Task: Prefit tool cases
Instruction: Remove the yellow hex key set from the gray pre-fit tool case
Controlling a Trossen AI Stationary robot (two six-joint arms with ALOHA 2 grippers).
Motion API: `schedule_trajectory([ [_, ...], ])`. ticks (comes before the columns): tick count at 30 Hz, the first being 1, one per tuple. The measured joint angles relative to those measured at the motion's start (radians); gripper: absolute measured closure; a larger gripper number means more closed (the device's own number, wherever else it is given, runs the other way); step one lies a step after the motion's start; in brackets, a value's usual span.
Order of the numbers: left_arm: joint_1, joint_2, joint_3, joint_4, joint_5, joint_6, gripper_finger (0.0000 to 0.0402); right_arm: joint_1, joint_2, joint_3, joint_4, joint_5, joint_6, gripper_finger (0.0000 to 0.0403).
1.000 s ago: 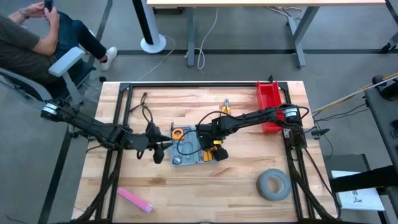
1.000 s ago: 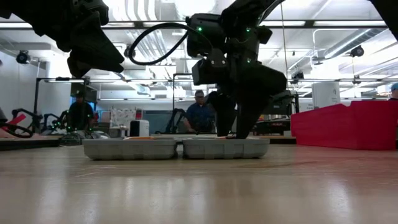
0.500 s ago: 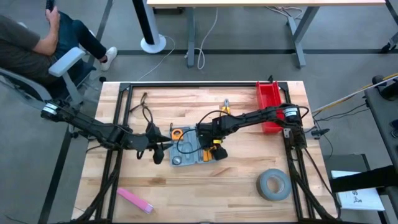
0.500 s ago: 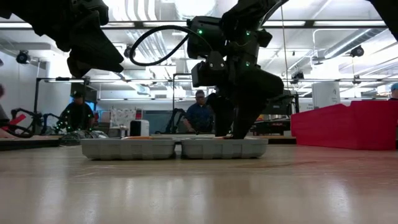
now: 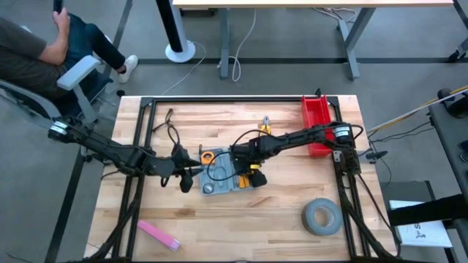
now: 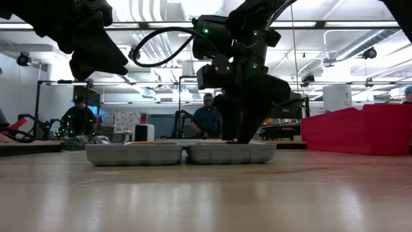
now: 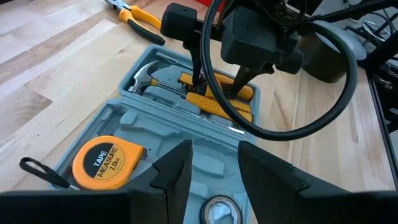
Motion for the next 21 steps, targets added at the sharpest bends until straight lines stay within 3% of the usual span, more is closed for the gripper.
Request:
schedule_trajectory([
  [21,0.0,0.0,0.0,0.0,0.0,0.0,0.0264,0.0,-0.008,0.012,-0.026,0.026,0.007,0.0145],
])
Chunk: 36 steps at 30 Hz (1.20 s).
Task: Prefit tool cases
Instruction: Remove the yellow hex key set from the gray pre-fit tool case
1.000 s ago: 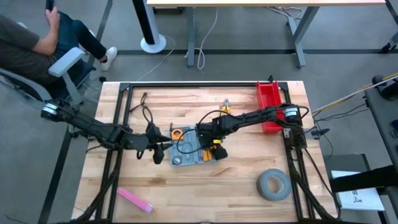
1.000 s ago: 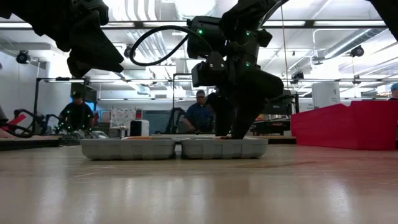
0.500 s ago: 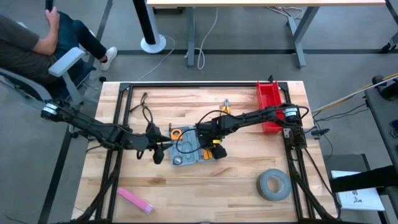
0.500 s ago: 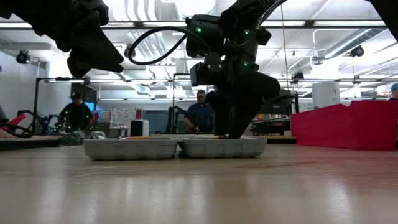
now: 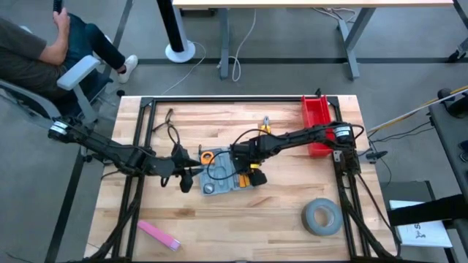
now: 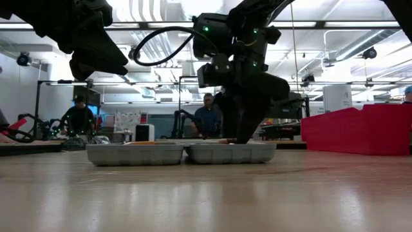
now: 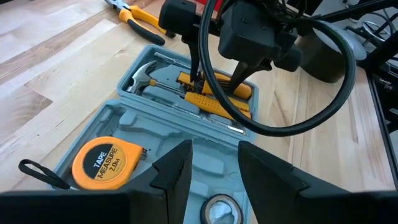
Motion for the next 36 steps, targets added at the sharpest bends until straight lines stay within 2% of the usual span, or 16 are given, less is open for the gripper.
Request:
schedule_trajectory([
  [4,0.0,0.0,0.0,0.001,0.0,0.0,0.0264,-0.002,-0.001,0.033,-0.007,0.002,-0.002,0.015],
  [11,0.0,0.0,0.0,-0.002,0.034,-0.015,0.0264,-0.022,-0.002,0.079,-0.036,0.078,-0.028,0.0136],
  [16,-0.001,0.0,0.0,-0.007,0.056,-0.015,0.0264,-0.063,-0.002,0.115,-0.06,0.08,-0.034,0.0147],
  [21,-0.001,0.0,0.0,-0.008,0.063,-0.015,0.0264,-0.118,-0.003,0.151,-0.068,0.091,-0.061,0.0152],
  [28,-0.001,0.0,0.0,-0.009,0.063,-0.015,0.0264,-0.224,-0.003,0.199,-0.07,0.106,-0.088,0.0138],
  [36,-0.001,0.0,0.0,-0.009,0.063,-0.015,0.0264,-0.347,-0.003,0.243,-0.064,0.106,-0.111,0.0157],
])
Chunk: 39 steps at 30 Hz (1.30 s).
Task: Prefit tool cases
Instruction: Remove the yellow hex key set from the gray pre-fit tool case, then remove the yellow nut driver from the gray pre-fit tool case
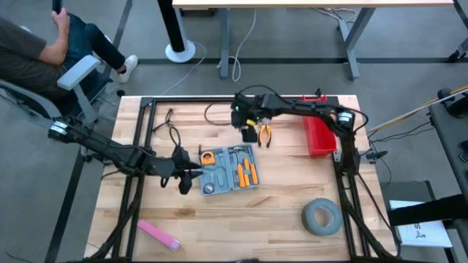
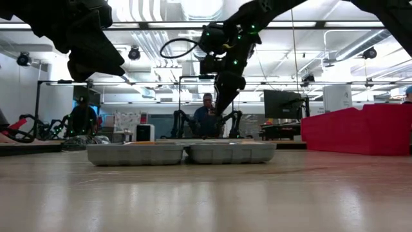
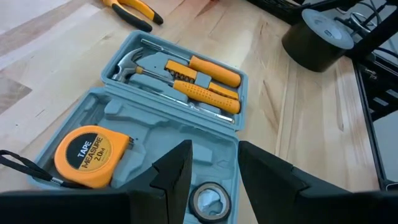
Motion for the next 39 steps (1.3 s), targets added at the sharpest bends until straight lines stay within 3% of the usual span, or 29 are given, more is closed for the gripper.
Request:
schedule_trajectory([
  [14,0.0,0.0,0.0,0.0,0.004,0.001,0.0264,-0.066,0.005,0.01,0.003,-0.015,0.01,0.0178],
  [21,-0.001,0.0,0.0,0.0,0.005,0.0,0.0264,-0.051,0.005,0.009,-0.006,-0.188,0.083,0.018],
  [31,-0.003,0.0,0.0,0.0,0.005,0.0,0.0264,0.109,0.006,-0.014,-0.027,-0.214,0.079,0.0156],
  [39,-0.004,0.0,0.0,0.001,0.005,-0.001,0.0264,0.219,0.006,-0.027,-0.023,-0.214,0.118,0.0167],
])
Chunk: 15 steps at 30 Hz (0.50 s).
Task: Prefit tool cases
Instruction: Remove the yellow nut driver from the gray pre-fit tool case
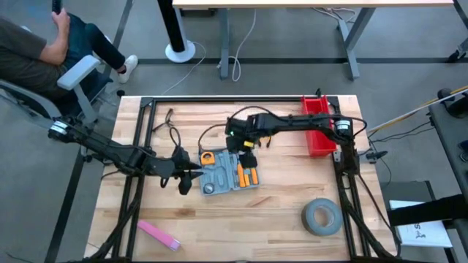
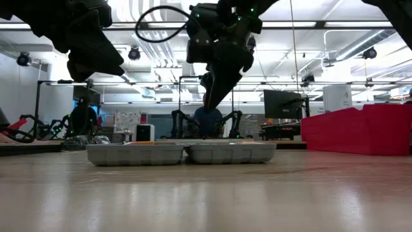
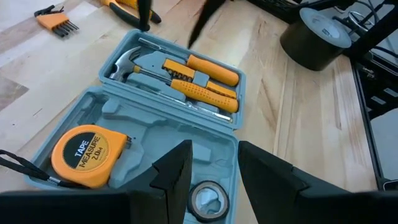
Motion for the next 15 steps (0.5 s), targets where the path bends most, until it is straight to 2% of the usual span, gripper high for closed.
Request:
schedule_trajectory([
  [7,-0.001,0.0,0.0,0.001,0.0,-0.003,0.0264,0.07,0.007,-0.005,0.004,0.0,0.03,0.0174],
  [13,-0.001,0.0,0.0,0.002,0.0,-0.01,0.0264,0.083,0.008,-0.012,0.075,0.0,0.233,0.0168],
  [15,-0.001,0.0,0.0,0.002,0.0,-0.01,0.0264,0.082,0.008,-0.012,0.075,-0.001,0.235,0.0166],
])
